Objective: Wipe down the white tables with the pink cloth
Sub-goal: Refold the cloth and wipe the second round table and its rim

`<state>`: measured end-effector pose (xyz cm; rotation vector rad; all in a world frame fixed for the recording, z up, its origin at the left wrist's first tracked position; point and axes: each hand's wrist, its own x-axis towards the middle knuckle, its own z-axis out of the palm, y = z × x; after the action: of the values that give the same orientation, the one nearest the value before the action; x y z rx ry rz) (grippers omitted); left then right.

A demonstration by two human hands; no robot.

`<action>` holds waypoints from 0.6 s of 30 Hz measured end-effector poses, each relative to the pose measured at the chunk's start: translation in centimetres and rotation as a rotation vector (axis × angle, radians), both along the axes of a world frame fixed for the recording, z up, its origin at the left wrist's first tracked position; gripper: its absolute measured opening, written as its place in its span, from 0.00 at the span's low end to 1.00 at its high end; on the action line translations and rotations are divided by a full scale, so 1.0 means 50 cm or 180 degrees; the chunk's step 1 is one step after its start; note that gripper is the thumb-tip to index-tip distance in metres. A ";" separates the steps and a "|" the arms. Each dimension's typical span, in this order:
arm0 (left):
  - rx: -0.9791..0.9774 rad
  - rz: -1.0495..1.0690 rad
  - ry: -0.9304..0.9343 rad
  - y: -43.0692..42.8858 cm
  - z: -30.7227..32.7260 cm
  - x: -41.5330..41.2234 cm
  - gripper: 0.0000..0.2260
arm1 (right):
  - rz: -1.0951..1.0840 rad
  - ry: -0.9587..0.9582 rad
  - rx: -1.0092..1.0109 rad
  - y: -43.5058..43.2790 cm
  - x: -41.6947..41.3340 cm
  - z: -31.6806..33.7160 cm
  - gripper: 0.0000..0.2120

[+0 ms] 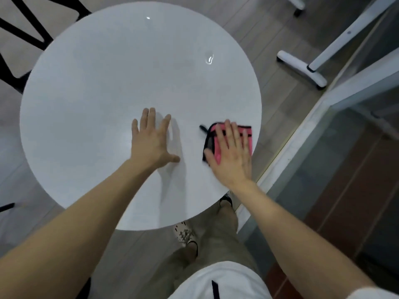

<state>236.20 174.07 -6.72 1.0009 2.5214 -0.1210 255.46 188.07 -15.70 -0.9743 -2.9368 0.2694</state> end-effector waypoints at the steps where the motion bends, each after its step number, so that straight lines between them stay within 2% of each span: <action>1: -0.0110 0.0078 -0.0018 0.036 0.001 -0.010 0.62 | 0.0247 0.0012 -0.0050 0.006 0.019 0.002 0.39; 4: -0.0410 0.0379 -0.0290 0.118 0.011 -0.041 0.67 | 0.0794 -0.0091 -0.0107 0.075 0.039 0.005 0.39; 6: -0.0469 0.0589 -0.0447 0.144 0.013 -0.041 0.67 | 0.0781 -0.0142 -0.0062 0.169 -0.007 0.007 0.39; 10: -0.0490 0.0702 -0.0379 0.151 0.001 -0.040 0.68 | 0.0468 -0.0022 -0.0046 0.382 -0.242 0.015 0.39; 13: -0.0585 0.0663 -0.0348 0.151 -0.006 -0.046 0.70 | 0.0382 -0.0061 -0.0016 0.427 -0.375 0.017 0.40; 15: -0.0640 0.0627 -0.0356 0.150 -0.005 -0.047 0.71 | 0.0433 -0.0011 0.0002 0.418 -0.377 0.014 0.40; 18: -0.0686 0.0643 -0.0357 0.153 -0.002 -0.048 0.71 | 0.0585 0.0156 -0.0058 0.367 -0.259 0.010 0.38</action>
<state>233.78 181.72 -6.84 0.6476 2.4283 -0.2623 242.49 206.42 -15.21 -0.6892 -2.9862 0.3215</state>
